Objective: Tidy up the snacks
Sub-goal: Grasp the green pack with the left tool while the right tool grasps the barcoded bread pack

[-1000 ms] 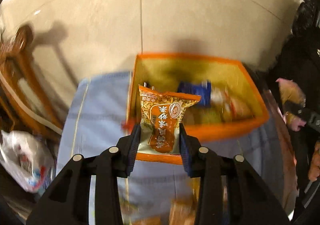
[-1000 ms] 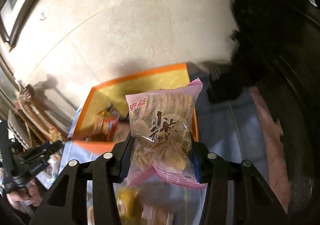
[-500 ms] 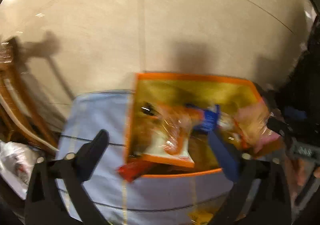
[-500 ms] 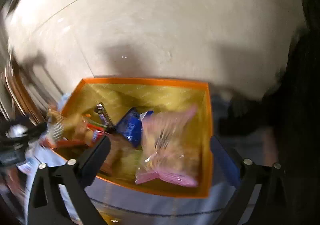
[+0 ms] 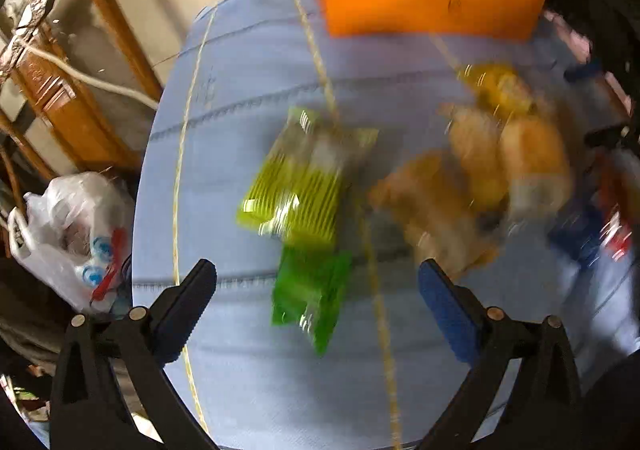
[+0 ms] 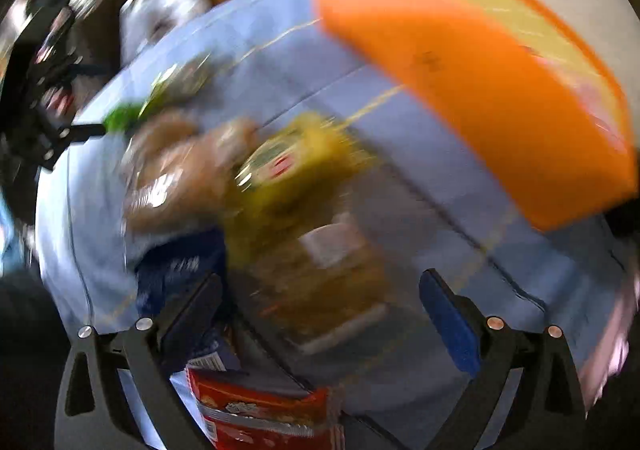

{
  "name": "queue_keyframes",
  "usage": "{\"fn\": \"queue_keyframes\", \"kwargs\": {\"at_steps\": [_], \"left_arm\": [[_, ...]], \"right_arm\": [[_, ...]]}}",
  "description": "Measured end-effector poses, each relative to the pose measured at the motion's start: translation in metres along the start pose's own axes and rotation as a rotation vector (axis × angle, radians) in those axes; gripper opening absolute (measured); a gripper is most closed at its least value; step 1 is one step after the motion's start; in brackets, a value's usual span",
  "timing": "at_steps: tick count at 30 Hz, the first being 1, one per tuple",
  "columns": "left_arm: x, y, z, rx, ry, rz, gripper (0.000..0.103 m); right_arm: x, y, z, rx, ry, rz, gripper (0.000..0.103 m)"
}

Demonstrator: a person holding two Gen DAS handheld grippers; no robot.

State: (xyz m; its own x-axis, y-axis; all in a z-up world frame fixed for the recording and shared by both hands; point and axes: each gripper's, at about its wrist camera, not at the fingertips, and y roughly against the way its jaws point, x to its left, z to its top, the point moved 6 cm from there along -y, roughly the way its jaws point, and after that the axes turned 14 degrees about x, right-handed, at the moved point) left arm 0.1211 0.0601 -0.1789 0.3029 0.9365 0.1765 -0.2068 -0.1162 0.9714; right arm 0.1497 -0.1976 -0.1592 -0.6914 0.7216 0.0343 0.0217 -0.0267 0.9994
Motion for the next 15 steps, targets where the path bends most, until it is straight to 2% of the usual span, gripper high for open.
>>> {"fn": "queue_keyframes", "kwargs": {"at_steps": [2, 5, 7, 8, 10, 12, 14, 15], "left_arm": [[0.003, -0.010, -0.007, -0.016, 0.029, -0.021, 0.099], [0.006, -0.024, -0.008, -0.037, 0.061, -0.103, 0.099], [0.004, -0.032, -0.001, -0.021, 0.035, -0.102, 0.099], [0.007, -0.042, 0.002, 0.012, 0.010, -0.075, 0.099], [0.014, -0.045, 0.004, 0.003, 0.022, -0.117, 0.099], [0.026, -0.051, 0.005, 0.027, 0.076, -0.170, 0.097], [0.027, -0.050, 0.004, 0.014, 0.057, -0.153, 0.089], [0.024, -0.047, 0.004, 0.005, 0.039, -0.156, 0.076]], "right_arm": [[-0.001, -0.011, 0.004, 0.036, 0.036, -0.031, 0.099], [-0.007, -0.028, 0.008, 0.104, 0.062, 0.010, 0.099], [-0.009, -0.032, 0.011, 0.102, 0.064, 0.060, 0.099], [-0.010, -0.033, 0.013, 0.097, 0.064, 0.078, 0.099], [-0.010, -0.038, 0.012, 0.083, 0.049, 0.127, 0.100], [-0.009, -0.037, 0.010, 0.055, 0.067, 0.116, 0.100], [-0.008, -0.036, 0.006, 0.048, 0.055, 0.093, 0.094], [-0.008, -0.034, 0.005, 0.038, 0.027, 0.088, 0.088]]}}
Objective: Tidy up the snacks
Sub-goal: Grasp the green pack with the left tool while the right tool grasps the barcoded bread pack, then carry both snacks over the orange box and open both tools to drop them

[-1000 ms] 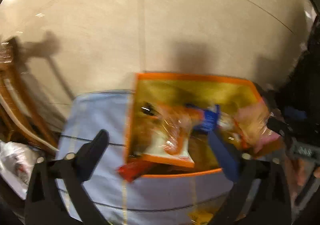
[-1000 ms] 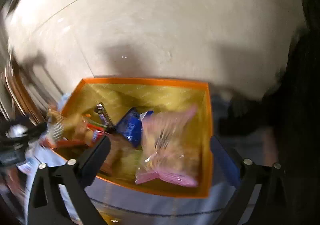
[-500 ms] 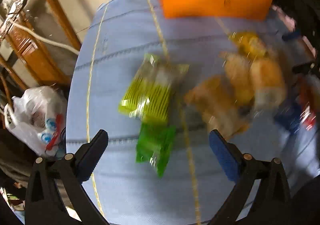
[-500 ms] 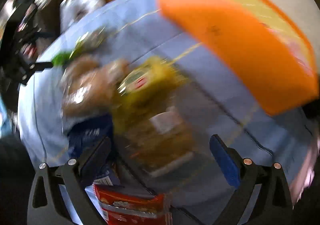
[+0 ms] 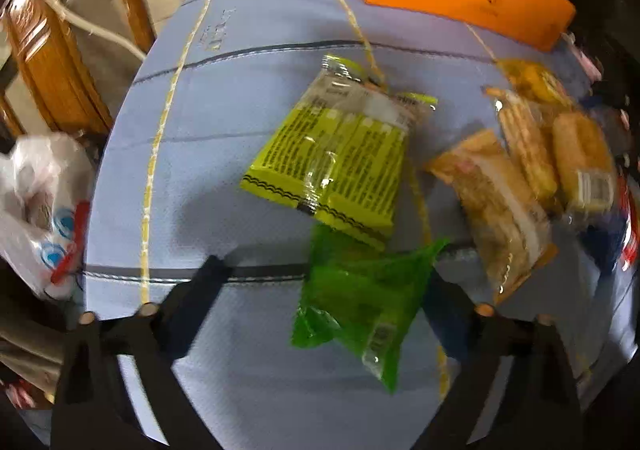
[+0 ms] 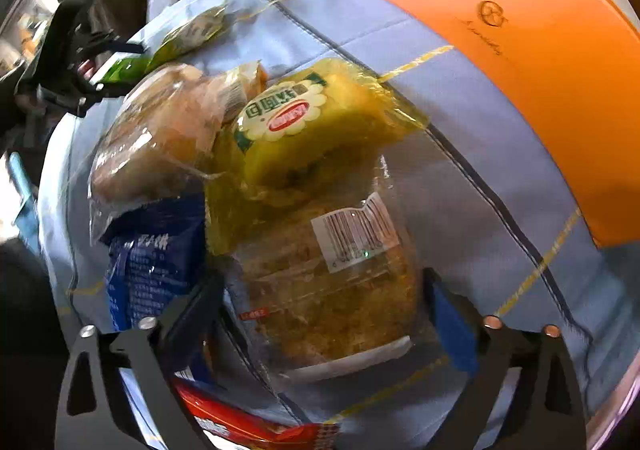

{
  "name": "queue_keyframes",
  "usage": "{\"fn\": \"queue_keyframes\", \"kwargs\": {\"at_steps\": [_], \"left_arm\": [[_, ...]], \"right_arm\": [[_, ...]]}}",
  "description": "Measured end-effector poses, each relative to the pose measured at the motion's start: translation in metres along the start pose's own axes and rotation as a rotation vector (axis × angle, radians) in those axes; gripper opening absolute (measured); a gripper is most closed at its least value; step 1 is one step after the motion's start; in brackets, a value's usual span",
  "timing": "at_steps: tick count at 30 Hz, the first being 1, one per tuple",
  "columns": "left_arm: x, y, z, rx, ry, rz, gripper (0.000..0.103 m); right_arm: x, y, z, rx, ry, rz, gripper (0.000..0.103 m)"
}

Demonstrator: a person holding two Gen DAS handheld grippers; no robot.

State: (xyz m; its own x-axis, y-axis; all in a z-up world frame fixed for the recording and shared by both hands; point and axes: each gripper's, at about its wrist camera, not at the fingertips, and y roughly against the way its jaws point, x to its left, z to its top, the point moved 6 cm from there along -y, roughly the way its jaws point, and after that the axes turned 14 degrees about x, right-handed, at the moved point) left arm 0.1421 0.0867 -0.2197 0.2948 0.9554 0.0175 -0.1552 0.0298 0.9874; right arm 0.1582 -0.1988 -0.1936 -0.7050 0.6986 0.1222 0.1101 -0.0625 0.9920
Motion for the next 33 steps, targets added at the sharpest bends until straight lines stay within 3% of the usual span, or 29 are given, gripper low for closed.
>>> {"fn": "queue_keyframes", "kwargs": {"at_steps": [1, 2, 6, 9, 15, 18, 21, 23, 25, 26, 29, 33], "left_arm": [[-0.002, 0.003, 0.000, -0.011, -0.001, 0.001, 0.058], [-0.004, 0.005, -0.001, -0.027, 0.003, 0.002, 0.051], [-0.009, 0.008, -0.003, -0.056, 0.059, 0.019, 0.036], [-0.011, 0.011, -0.007, -0.053, 0.096, 0.027, 0.035], [-0.016, 0.035, -0.024, -0.053, 0.123, -0.048, 0.033], [-0.016, 0.060, -0.022, -0.082, 0.155, -0.062, 0.033], [-0.019, 0.091, -0.013, -0.098, 0.183, -0.044, 0.033], [-0.025, 0.109, 0.006, -0.092, 0.182, 0.024, 0.033], [-0.030, 0.128, 0.030, -0.123, 0.196, 0.010, 0.033], [-0.037, 0.144, 0.048, -0.158, 0.200, -0.014, 0.033], [-0.050, 0.176, 0.095, -0.247, 0.169, 0.016, 0.033], [-0.059, 0.190, 0.184, -0.261, 0.158, 0.016, 0.033]], "right_arm": [[-0.002, 0.003, -0.002, -0.014, -0.047, -0.003, 0.082], [-0.002, 0.005, -0.004, -0.023, -0.079, 0.000, 0.081], [0.004, 0.009, -0.008, -0.035, -0.189, -0.062, 0.079], [0.004, 0.007, -0.018, -0.049, -0.298, -0.071, 0.078], [0.009, 0.025, -0.029, -0.154, -0.557, -0.033, 0.078], [0.012, 0.047, -0.044, -0.221, -0.671, -0.073, 0.078], [0.007, 0.081, -0.062, -0.319, -0.835, -0.047, 0.078], [-0.002, 0.101, -0.070, -0.380, -0.904, 0.019, 0.078], [-0.014, 0.125, -0.064, -0.464, -0.941, 0.118, 0.078], [-0.020, 0.139, -0.061, -0.489, -0.945, 0.106, 0.078], [-0.043, 0.175, -0.043, -0.531, -0.945, -0.003, 0.078], [-0.099, 0.206, -0.016, -0.529, -1.006, -0.095, 0.078]]}}
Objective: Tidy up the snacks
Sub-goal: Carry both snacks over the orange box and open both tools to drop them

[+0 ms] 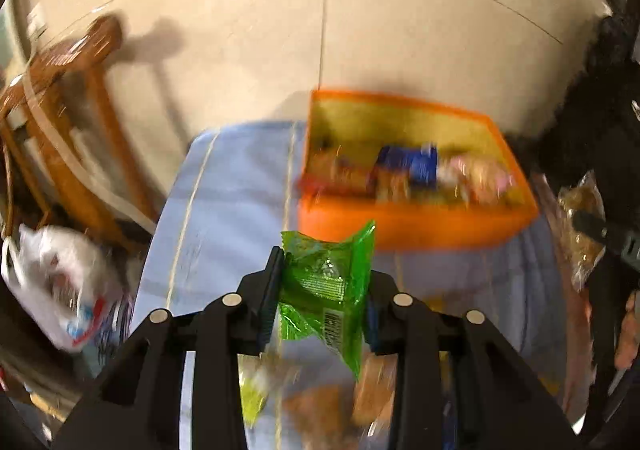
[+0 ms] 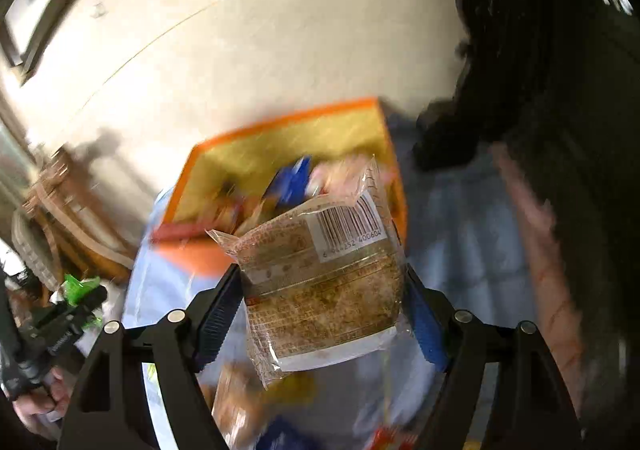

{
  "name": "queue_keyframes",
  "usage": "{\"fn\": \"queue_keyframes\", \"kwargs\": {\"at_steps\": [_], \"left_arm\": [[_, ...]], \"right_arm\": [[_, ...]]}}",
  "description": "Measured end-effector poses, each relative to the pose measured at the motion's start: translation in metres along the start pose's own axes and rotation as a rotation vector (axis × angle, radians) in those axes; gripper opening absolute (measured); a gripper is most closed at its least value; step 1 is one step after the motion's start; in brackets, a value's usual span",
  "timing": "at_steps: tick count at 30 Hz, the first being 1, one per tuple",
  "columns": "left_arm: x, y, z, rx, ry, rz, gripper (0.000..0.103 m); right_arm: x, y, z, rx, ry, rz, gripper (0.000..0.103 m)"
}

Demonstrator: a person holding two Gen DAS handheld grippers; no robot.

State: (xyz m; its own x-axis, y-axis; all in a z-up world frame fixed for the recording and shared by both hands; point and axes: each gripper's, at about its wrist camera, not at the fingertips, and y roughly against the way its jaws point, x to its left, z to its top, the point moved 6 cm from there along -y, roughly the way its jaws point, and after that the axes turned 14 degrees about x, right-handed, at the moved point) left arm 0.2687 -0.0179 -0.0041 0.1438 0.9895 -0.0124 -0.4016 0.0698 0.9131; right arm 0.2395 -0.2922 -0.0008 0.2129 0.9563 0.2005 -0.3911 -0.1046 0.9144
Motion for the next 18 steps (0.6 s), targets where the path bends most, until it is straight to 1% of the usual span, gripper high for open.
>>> {"fn": "queue_keyframes", "kwargs": {"at_steps": [1, 3, 5, 6, 7, 9, 10, 12, 13, 14, 15, 16, 17, 18], "left_arm": [[-0.005, -0.007, 0.022, 0.005, 0.003, 0.034, 0.033], [-0.012, -0.020, 0.055, 0.018, -0.004, 0.052, 0.033], [-0.023, -0.033, 0.081, 0.030, -0.016, 0.057, 0.033], [-0.026, -0.040, 0.092, 0.025, -0.023, 0.077, 0.033], [-0.028, -0.047, 0.100, 0.027, -0.035, 0.096, 0.033], [-0.029, -0.062, 0.105, 0.044, -0.048, 0.085, 0.033], [-0.029, -0.067, 0.104, 0.054, -0.050, 0.079, 0.033], [-0.029, -0.077, 0.105, 0.065, -0.057, 0.091, 0.033], [-0.029, -0.080, 0.103, 0.067, -0.057, 0.093, 0.033], [-0.030, -0.083, 0.103, 0.075, -0.053, 0.076, 0.033], [-0.034, -0.086, 0.103, 0.066, -0.060, 0.040, 0.034], [-0.036, -0.087, 0.103, 0.065, -0.069, 0.020, 0.043], [-0.040, -0.083, 0.101, 0.050, -0.073, 0.015, 0.058], [-0.040, -0.080, 0.099, 0.032, -0.067, 0.045, 0.099]], "right_arm": [[0.000, -0.007, 0.017, 0.014, -0.009, 0.007, 0.078], [-0.003, -0.018, 0.042, 0.038, -0.023, 0.021, 0.078], [-0.005, -0.033, 0.068, 0.036, -0.018, -0.011, 0.078], [-0.005, -0.042, 0.081, 0.040, -0.015, -0.018, 0.078], [-0.005, -0.049, 0.086, 0.047, -0.019, -0.012, 0.078], [-0.008, -0.062, 0.091, 0.064, -0.033, -0.001, 0.078], [-0.010, -0.069, 0.094, 0.066, -0.034, -0.007, 0.078], [-0.016, -0.078, 0.099, 0.064, -0.029, -0.035, 0.078], [-0.017, -0.077, 0.095, 0.063, -0.030, -0.042, 0.078], [-0.018, -0.080, 0.096, 0.061, -0.032, -0.039, 0.078], [-0.017, -0.080, 0.097, 0.055, -0.032, -0.026, 0.079], [-0.017, -0.080, 0.098, 0.047, -0.030, -0.023, 0.084], [-0.019, -0.079, 0.099, 0.028, -0.036, -0.030, 0.088], [-0.020, -0.078, 0.100, 0.015, -0.042, -0.035, 0.100]]}}
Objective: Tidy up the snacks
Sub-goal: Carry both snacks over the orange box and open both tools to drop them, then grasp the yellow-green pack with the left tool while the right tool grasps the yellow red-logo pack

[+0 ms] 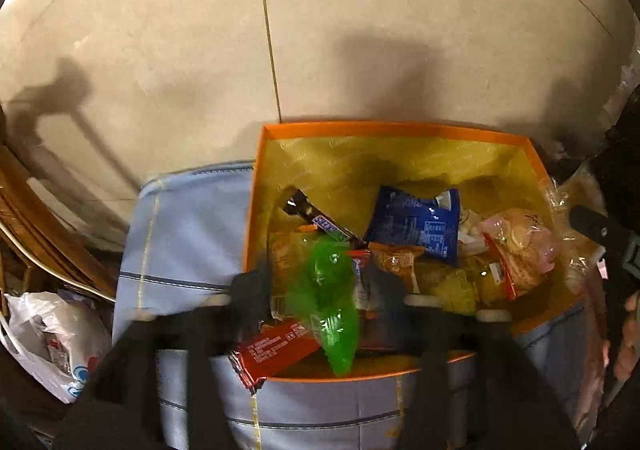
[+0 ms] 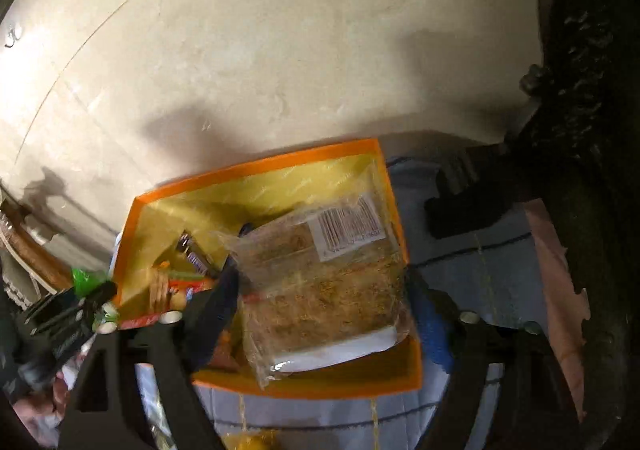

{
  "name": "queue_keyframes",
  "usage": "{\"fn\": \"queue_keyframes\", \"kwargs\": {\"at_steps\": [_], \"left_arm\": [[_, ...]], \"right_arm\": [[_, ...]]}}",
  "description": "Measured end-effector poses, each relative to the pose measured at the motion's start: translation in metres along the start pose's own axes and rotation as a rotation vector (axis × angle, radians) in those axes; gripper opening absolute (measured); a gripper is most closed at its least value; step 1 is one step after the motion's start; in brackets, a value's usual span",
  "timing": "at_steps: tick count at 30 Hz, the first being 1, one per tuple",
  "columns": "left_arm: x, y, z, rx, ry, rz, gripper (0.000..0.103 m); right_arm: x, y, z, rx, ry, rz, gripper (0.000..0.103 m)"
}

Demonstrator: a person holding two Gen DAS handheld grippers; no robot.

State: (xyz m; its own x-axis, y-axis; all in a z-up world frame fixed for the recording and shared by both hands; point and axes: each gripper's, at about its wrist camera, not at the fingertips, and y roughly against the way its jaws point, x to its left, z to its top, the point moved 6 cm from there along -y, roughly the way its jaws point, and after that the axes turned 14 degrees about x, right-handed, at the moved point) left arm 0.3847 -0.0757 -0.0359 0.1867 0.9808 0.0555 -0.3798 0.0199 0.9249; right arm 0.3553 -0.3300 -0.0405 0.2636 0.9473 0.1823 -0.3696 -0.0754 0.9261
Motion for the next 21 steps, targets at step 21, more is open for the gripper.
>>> {"fn": "queue_keyframes", "kwargs": {"at_steps": [21], "left_arm": [[0.093, -0.061, -0.274, 0.105, -0.228, 0.134, 0.099]], "right_arm": [[0.067, -0.094, -0.222, 0.309, 0.245, -0.056, 0.099]]}}
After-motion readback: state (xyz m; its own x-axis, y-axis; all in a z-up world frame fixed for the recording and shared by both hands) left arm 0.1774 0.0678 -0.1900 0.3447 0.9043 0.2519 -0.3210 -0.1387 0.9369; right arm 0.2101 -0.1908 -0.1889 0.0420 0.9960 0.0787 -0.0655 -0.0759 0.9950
